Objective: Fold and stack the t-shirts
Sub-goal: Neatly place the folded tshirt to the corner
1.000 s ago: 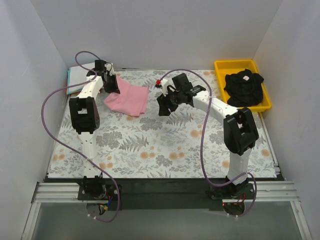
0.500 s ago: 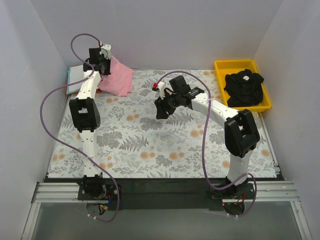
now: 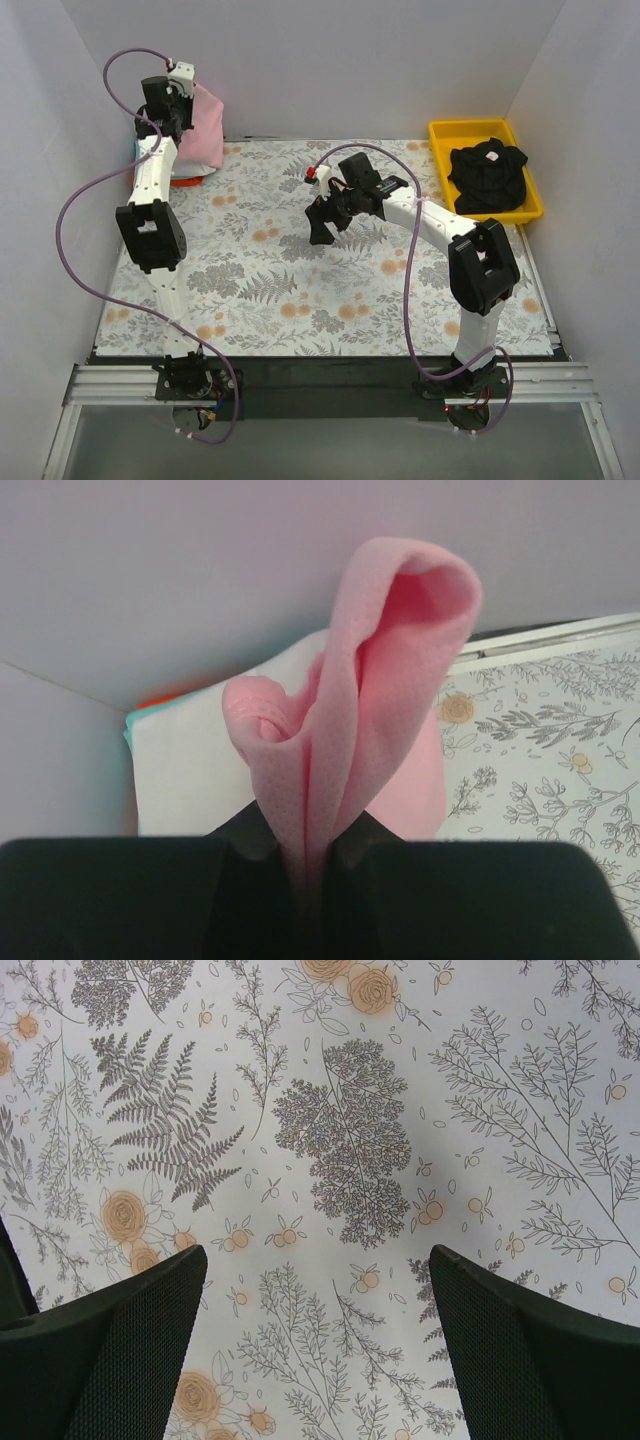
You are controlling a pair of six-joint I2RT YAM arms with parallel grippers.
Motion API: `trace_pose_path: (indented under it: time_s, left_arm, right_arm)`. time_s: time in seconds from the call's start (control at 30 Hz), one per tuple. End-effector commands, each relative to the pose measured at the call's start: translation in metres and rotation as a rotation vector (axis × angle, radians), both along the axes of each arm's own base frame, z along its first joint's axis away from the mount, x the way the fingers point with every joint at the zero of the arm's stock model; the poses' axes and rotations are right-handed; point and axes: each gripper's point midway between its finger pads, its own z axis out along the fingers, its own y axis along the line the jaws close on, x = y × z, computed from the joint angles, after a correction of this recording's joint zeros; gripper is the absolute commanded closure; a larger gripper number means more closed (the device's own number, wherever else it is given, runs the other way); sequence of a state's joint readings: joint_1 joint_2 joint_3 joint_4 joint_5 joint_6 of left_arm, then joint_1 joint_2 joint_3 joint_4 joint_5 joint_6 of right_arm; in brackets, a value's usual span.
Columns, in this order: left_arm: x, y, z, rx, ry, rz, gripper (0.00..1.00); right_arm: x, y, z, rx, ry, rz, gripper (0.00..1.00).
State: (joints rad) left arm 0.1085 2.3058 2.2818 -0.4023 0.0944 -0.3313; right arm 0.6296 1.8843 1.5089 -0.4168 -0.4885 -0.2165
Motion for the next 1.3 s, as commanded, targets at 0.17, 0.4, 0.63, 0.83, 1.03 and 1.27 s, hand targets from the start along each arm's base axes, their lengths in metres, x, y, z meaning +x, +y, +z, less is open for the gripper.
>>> trace_pose_path:
  time_s: [0.17, 0.4, 0.63, 0.83, 1.03, 1.27]
  left_arm:
    - [-0.013, -0.005, 0.08, 0.057, -0.156, -0.076, 1.0]
    - [-0.031, -0.003, 0.073, 0.042, -0.116, -0.118, 1.0]
    - [-0.037, 0.012, 0.074, 0.043, -0.121, -0.1, 1.0]
    - [-0.014, 0.045, 0.063, 0.067, -0.128, -0.024, 1.0]
    - [-0.003, 0.062, 0.015, 0.09, -0.064, -0.053, 1.0]
    - [0.0, 0.075, -0.021, 0.129, -0.014, -0.074, 1.0]
  right_arm:
    - [0.001, -0.003, 0.016, 0.018, -0.051, -0.002, 0.02]
    - [0.002, -0.004, 0.014, 0.009, -0.053, -0.009, 0.02]
    - [0.002, -0.002, 0.012, 0.014, -0.036, -0.008, 0.02]
    - [0.001, -0.004, 0.009, 0.006, -0.031, -0.011, 0.02]
    - [0.0, -0.005, 0.002, -0.006, -0.026, -0.009, 0.02]
    - [0.0, -0.004, -0.005, -0.012, -0.003, -0.009, 0.02]
